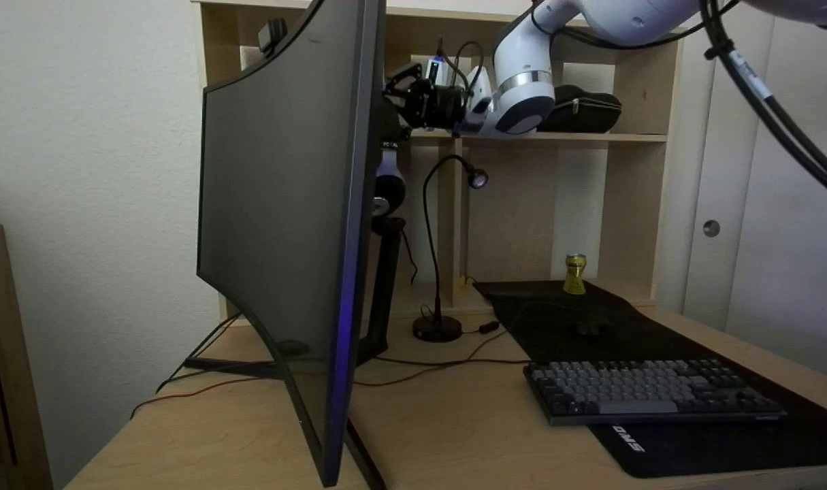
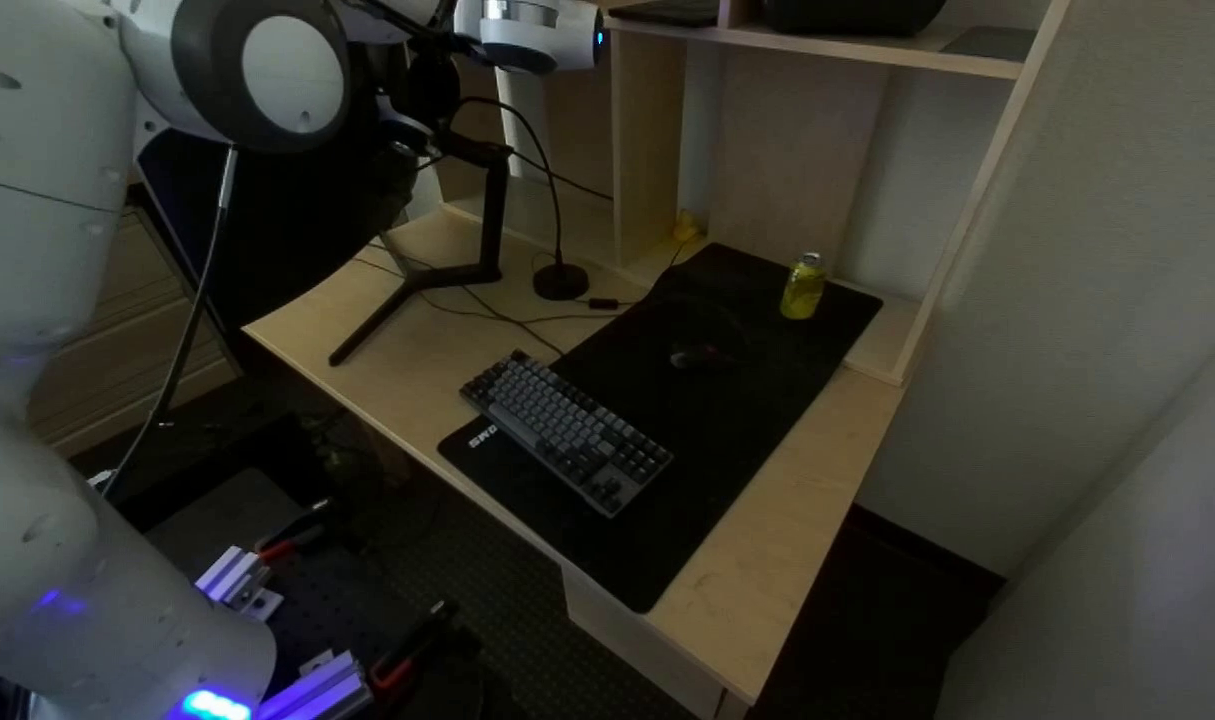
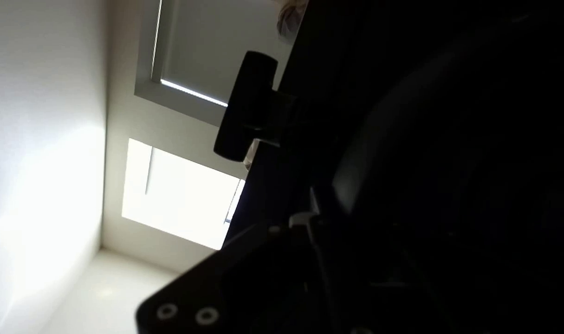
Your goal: Move the soda can to the front of the mat, put the headphones on the back of the monitor, then switch on the desk lamp
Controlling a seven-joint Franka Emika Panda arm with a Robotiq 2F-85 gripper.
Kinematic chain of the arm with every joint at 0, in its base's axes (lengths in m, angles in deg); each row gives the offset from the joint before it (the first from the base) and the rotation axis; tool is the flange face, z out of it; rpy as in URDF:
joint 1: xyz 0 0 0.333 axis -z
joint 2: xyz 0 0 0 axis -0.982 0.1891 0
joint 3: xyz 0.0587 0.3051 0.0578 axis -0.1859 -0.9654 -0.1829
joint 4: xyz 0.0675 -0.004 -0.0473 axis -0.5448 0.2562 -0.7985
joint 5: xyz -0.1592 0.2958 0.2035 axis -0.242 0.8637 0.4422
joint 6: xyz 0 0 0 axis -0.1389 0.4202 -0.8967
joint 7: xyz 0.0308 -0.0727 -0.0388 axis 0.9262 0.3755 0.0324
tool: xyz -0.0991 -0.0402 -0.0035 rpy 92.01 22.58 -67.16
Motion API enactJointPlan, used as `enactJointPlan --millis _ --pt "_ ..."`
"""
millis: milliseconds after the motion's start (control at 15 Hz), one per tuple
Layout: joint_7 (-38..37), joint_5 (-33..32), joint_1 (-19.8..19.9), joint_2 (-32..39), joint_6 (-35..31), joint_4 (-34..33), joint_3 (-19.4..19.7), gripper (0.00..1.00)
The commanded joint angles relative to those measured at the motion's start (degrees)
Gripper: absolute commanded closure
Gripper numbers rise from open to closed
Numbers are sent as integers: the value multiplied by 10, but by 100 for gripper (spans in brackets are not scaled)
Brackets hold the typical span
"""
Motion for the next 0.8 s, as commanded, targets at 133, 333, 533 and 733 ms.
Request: enactJointPlan --millis 133,333,533,733 --pt "-3 9 -2 65 -21 -106 -27 96" --pt "-2 -1 -7 97 -28 -138 -29 96" --pt "-3 -19 -17 118 -39 -158 -25 96" --pt "-12 -54 -29 127 -60 -161 -19 96"
